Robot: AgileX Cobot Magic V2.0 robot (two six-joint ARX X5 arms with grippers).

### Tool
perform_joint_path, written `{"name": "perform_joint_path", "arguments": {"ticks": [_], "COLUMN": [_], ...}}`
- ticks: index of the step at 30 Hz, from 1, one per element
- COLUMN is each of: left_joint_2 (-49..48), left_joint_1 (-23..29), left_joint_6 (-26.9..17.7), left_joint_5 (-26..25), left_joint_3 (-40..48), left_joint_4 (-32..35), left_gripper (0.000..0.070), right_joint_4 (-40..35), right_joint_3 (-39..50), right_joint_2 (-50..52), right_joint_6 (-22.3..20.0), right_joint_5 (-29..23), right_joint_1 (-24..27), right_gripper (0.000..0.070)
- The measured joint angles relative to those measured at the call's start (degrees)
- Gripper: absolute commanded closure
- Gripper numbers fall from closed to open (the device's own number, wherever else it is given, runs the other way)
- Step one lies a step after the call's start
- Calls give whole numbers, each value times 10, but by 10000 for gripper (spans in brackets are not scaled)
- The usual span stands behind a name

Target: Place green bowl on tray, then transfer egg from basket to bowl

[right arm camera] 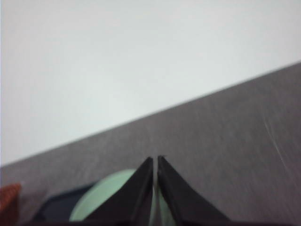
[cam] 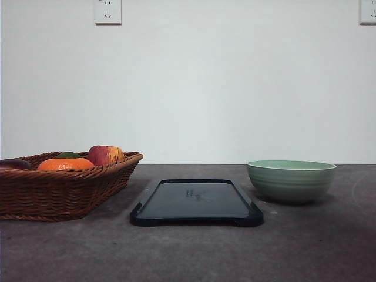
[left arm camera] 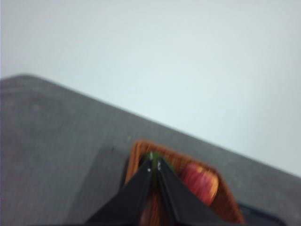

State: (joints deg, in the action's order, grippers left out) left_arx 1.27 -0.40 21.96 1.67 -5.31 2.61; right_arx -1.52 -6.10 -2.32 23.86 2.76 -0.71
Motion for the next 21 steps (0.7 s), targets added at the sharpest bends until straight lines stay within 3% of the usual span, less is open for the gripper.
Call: {"name": "perform_joint_path", "arguments": {"ticks": [3, 10, 17, 21], "left_joint_2": [18, 105, 217, 290], "left_joint_1": [0, 0, 0, 0], "left_joint_6": [-5, -11, -14, -21], "left_joint_5": [0, 1, -6, -33], "left_joint_3": [-44, -128, -222, -263], "left_joint_4": [-9, -108, -140, -161], "left_gripper": [699, 699, 699, 699], "right_joint_4": [7, 62, 95, 119], "right_joint_3": [-38, -125, -203, -235], "right_joint_2": [-24, -116, -226, -295], "right_joint_6": [0, -20, -62, -72], "right_joint_5": [0, 9, 54, 89], "right_joint_1": [0, 0, 0, 0], "right_gripper": [693, 693, 693, 693]}}
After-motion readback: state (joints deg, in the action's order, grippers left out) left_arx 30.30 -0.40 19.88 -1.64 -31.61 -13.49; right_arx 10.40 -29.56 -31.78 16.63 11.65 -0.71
